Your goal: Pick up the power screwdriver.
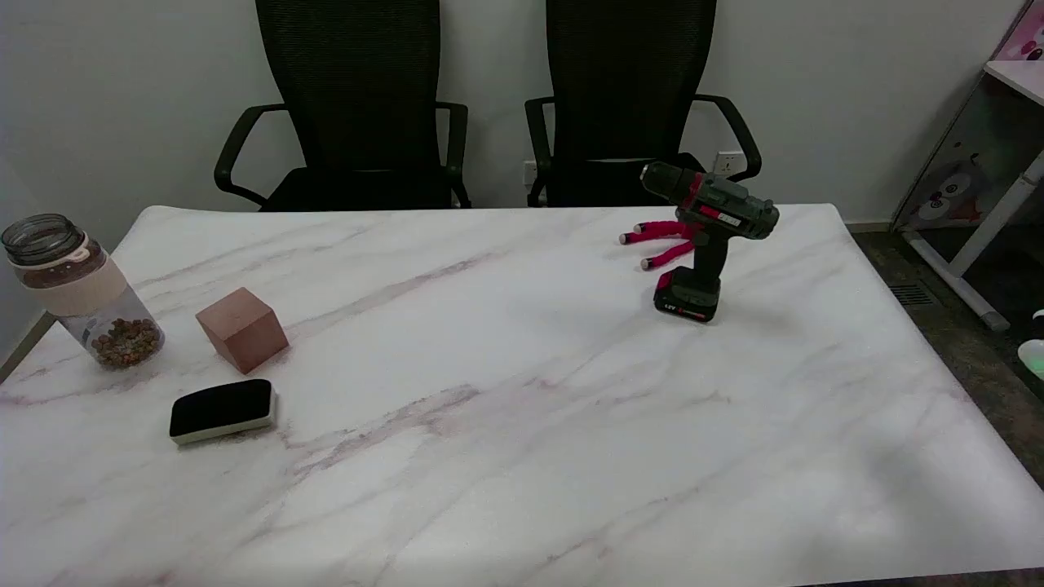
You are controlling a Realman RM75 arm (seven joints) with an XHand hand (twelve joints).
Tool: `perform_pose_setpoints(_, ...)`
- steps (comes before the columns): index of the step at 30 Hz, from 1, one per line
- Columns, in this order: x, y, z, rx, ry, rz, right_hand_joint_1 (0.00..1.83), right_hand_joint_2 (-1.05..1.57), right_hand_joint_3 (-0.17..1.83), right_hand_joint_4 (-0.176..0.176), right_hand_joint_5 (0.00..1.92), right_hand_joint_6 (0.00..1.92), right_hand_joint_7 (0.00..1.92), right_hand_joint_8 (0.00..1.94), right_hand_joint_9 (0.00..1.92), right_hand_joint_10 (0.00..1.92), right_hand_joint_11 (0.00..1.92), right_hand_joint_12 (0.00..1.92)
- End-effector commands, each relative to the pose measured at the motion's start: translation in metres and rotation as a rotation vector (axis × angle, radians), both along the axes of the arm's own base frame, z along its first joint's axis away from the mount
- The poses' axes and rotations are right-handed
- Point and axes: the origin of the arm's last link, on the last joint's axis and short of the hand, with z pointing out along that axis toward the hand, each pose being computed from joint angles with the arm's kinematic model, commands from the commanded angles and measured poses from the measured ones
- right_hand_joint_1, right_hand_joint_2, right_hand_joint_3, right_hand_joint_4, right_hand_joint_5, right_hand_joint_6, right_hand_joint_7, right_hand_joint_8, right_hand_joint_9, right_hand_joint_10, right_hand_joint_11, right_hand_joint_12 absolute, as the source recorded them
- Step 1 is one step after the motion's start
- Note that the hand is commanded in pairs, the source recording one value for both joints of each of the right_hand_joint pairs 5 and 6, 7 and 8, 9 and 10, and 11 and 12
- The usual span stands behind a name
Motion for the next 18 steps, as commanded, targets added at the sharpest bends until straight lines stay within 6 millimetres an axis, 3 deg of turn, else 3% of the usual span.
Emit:
perform_pose_setpoints(1,-0.019,0.007,-0.009,-0.002,0.012,-0.165,0.94,-0.05,0.77,-0.160,0.54,0.54,0.54,0.54,0.58,0.58,0.86,0.86)
perform_pose_setpoints(4,-0.029,-0.003,-0.008,0.034,0.003,-0.229,0.96,-0.08,0.78,-0.141,0.55,0.55,0.55,0.55,0.58,0.58,0.85,0.85)
perform_pose_setpoints(10,-0.045,-0.042,-0.007,0.093,-0.037,-0.276,0.93,-0.19,0.82,-0.088,0.53,0.53,0.53,0.53,0.56,0.56,0.77,0.77)
perform_pose_setpoints(14,-0.055,-0.089,-0.017,0.175,-0.065,-0.295,0.92,-0.27,0.80,-0.039,0.51,0.51,0.51,0.51,0.51,0.51,0.66,0.66)
perform_pose_setpoints(16,-0.057,-0.102,-0.021,0.199,-0.077,-0.290,0.92,-0.32,0.79,-0.009,0.50,0.50,0.50,0.50,0.49,0.49,0.62,0.62)
perform_pose_setpoints(18,-0.058,-0.123,-0.029,0.238,-0.112,-0.261,0.92,-0.34,0.79,0.002,0.49,0.49,0.49,0.49,0.48,0.48,0.58,0.58)
